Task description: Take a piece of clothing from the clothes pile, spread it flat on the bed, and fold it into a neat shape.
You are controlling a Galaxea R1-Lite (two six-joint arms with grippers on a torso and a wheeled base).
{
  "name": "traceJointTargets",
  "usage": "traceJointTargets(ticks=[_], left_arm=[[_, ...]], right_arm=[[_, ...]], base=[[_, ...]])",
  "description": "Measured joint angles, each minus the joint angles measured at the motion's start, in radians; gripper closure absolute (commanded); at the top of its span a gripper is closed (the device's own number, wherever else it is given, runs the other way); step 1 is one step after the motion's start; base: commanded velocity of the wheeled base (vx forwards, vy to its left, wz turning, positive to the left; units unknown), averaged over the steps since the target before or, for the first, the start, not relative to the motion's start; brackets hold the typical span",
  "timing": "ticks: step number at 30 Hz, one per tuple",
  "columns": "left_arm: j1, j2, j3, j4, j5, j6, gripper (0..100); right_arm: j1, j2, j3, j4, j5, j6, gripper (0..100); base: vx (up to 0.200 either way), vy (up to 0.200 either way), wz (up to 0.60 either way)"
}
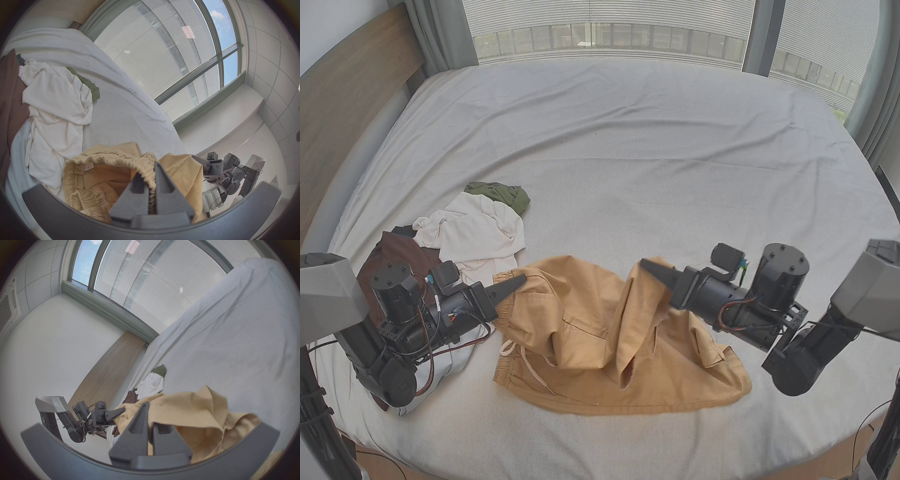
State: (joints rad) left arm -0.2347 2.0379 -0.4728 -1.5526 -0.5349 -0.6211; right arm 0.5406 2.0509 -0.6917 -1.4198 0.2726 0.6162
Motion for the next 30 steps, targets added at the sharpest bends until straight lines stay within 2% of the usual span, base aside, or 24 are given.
traceJointTargets(ticks=[10,19,30], left_arm=[[0.001,-0.007,-0.059,0.000,0.000,-0.004,100],[0.006,-0.008,-0.082,0.000,-0.001,-0.005,100],[0.013,-0.049,-0.104,0.000,-0.001,-0.007,100]], right_arm=[[-0.102,-0.084,0.069,-0.001,0.057,-0.015,100],[-0.192,-0.122,0.091,0.001,0.148,-0.012,100],[-0.248,-0.147,0.095,0.000,0.177,-0.005,100]], base=[[0.000,0.000,0.00],[0.000,0.000,0.00],[0.000,0.000,0.00]])
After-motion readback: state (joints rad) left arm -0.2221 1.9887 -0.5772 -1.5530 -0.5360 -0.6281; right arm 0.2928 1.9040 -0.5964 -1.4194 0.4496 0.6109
